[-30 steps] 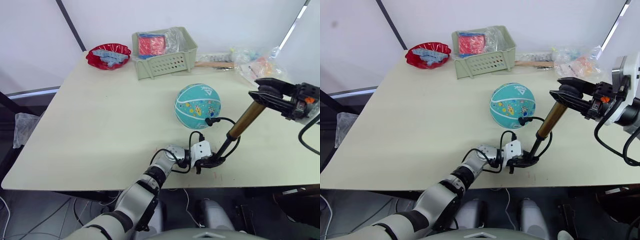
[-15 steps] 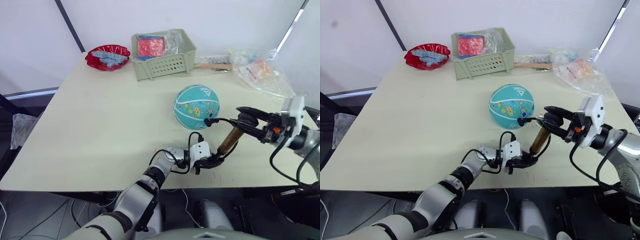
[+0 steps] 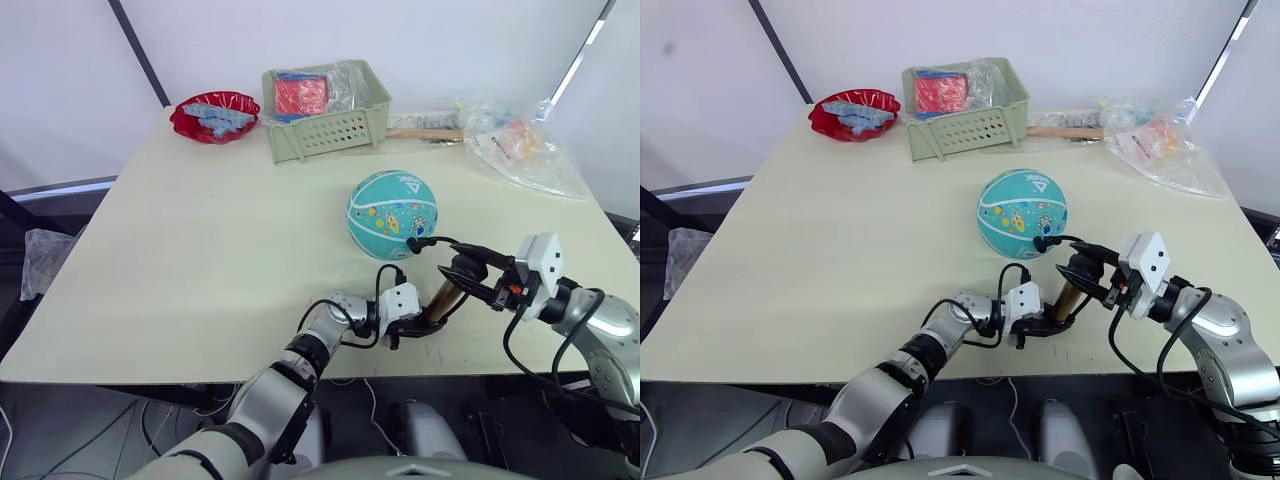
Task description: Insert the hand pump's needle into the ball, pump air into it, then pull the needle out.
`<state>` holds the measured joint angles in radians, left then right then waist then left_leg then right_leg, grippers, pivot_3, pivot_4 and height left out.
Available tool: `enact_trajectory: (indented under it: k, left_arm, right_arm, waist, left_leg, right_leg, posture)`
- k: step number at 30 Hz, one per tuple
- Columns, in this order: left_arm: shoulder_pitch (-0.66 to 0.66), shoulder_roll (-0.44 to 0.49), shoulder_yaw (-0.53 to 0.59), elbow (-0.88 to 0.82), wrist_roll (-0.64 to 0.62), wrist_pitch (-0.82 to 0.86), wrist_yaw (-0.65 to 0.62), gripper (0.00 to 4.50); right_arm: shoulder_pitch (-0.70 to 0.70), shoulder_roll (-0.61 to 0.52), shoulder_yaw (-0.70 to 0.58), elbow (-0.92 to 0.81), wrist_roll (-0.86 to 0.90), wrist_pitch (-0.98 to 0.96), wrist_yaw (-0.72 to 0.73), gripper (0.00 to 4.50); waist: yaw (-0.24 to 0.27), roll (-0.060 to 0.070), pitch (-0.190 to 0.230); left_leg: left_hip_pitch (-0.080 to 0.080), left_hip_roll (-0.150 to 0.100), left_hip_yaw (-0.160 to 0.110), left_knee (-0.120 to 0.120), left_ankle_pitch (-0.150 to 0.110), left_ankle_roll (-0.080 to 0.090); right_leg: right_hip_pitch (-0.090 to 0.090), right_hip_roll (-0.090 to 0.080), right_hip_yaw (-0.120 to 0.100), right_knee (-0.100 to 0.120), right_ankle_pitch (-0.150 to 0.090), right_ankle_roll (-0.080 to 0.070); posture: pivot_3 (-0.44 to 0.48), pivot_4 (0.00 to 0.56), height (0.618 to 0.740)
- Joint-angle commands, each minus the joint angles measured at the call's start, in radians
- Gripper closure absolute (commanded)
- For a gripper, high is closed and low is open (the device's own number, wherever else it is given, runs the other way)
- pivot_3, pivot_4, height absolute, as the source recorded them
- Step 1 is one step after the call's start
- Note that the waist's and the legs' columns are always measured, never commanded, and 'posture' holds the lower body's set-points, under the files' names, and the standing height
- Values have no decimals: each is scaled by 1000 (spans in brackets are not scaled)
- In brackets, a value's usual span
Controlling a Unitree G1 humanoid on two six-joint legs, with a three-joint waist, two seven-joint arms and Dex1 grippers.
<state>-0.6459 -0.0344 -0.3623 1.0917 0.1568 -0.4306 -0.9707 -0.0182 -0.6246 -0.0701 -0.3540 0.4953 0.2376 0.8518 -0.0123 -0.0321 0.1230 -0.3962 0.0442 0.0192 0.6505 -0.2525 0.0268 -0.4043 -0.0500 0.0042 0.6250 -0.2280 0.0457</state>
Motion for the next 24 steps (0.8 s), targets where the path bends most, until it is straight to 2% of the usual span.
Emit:
enact_trajectory:
  k: [1, 11, 17, 24]
  left_arm:
    - [37, 28, -14, 81, 40, 45, 12, 3349]
    - [37, 26, -13, 83, 40, 43, 12, 3349]
    - [37, 25, -12, 83, 43, 41, 11, 3349]
    - [34, 28, -10, 85, 43, 43, 10, 3349]
  right_arm:
    - [-19, -23, -2, 2, 29, 67, 19, 2879]
    - [-199, -108, -161, -72, 218, 232, 10, 2879]
    - [-326, -214, -272, -62, 354, 349, 11, 2880]
    - [-425, -285, -342, -34, 437, 411, 2, 2880]
  waist:
    - [0, 1, 0]
    - [2, 6, 6]
    - [2, 9, 10]
    - [2, 9, 12]
  left_leg:
    - [0, 0, 0, 0, 0, 0]
    - [-2, -1, 1, 0, 0, 0]
    - [-3, -2, 0, 1, 0, 0]
    - [-3, -2, 1, 1, 0, 0]
  right_leg:
    - [0, 0, 0, 0, 0, 0]
    - [-1, -1, 0, 0, 1, -2]
    - [-1, -1, 1, 0, 1, -1]
    - [-1, -1, 1, 0, 1, -1]
  posture:
    - [0, 150, 735]
    - [0, 150, 735]
    - [0, 150, 735]
    - [0, 150, 735]
